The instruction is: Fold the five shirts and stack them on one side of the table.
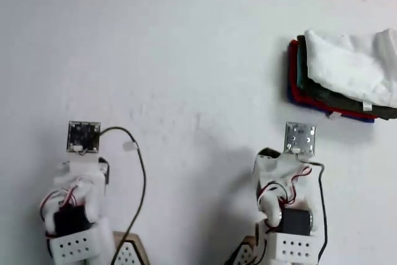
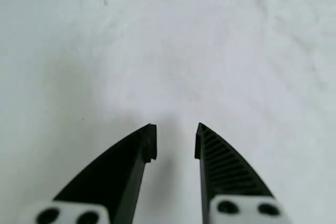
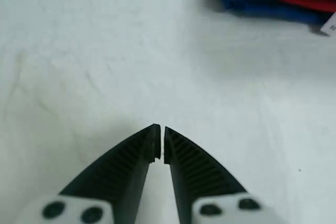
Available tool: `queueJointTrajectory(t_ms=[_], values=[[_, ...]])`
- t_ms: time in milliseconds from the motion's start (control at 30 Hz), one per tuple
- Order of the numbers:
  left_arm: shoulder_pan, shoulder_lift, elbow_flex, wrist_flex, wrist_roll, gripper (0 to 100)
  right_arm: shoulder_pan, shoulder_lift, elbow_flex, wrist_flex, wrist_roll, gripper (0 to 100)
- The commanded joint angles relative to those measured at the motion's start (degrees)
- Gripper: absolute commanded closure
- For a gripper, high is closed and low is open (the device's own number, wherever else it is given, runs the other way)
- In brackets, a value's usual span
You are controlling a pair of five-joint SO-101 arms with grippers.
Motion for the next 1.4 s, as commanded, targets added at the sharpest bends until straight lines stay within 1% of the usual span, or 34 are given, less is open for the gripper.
queueJointTrajectory(t_ms=[0, 100, 267, 333, 400, 700, 733, 867, 1367], values=[[4.40, -1.58, 0.04, -1.05, -0.18, 86, -0.22, 0.48, 0.62, -0.75, -0.09, 97.8], [8.88, -1.58, 1.36, -0.70, 0.09, 86, -0.22, 0.84, 0.62, 1.19, 0.00, 97.8], [17.32, -1.23, 1.54, 7.30, 0.18, 86, -0.04, 0.40, 0.62, 8.84, 0.00, 97.8], [18.73, -1.41, 1.54, 7.38, 0.18, 86, -0.13, 0.40, 0.62, 11.56, 0.00, 97.8], [18.73, -1.41, 1.54, 7.38, 0.26, 86, -0.13, 0.40, 0.62, 14.02, 0.00, 97.9], [18.73, -1.32, 1.54, 7.38, 0.44, 86, 0.22, 0.40, 0.62, 14.02, -0.09, 98.0], [18.73, -1.32, 1.54, 7.38, 1.41, 86, 0.22, 0.40, 0.62, 14.02, -0.09, 98.0], [18.73, -1.32, 1.54, 7.56, 10.02, 86, 0.22, 0.40, 0.62, 14.02, -0.09, 98.0], [18.81, -1.32, 1.54, 7.56, 8.70, 86, 0.48, 0.40, 0.62, 14.02, -0.09, 98.0]])
